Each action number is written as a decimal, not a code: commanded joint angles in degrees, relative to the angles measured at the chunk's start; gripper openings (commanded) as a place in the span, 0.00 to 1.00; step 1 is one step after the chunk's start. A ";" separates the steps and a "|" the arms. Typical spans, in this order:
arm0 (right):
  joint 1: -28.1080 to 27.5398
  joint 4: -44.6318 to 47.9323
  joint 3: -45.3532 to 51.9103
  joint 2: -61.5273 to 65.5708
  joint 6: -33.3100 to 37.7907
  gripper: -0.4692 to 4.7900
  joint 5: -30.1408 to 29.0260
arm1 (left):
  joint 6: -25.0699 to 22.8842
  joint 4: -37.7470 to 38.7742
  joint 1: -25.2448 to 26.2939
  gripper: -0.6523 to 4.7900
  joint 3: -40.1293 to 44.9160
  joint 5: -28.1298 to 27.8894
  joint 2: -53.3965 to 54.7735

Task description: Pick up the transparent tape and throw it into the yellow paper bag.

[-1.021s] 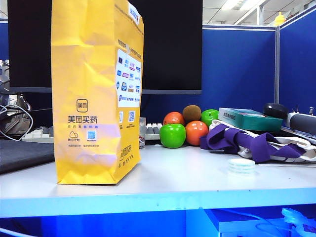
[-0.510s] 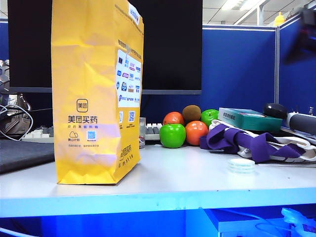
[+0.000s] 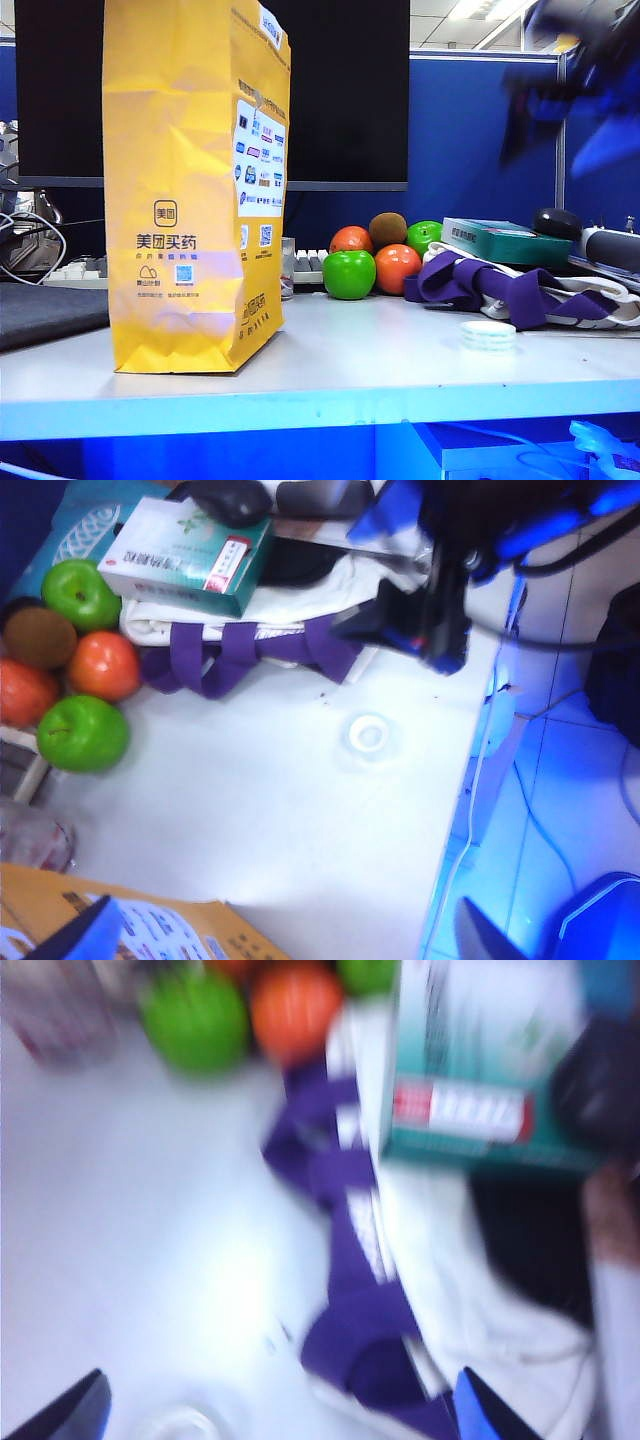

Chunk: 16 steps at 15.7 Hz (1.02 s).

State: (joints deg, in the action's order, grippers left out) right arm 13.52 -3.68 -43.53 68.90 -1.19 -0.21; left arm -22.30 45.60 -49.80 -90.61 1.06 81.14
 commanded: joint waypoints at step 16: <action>-0.02 -11.10 -10.49 23.85 -0.37 1.00 -12.24 | 3.69 -3.54 0.17 0.93 -0.44 10.82 10.27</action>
State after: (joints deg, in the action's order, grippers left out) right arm 13.30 -14.94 -53.80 92.64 -1.56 -11.64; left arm -18.57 43.13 -49.65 -90.78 10.98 91.55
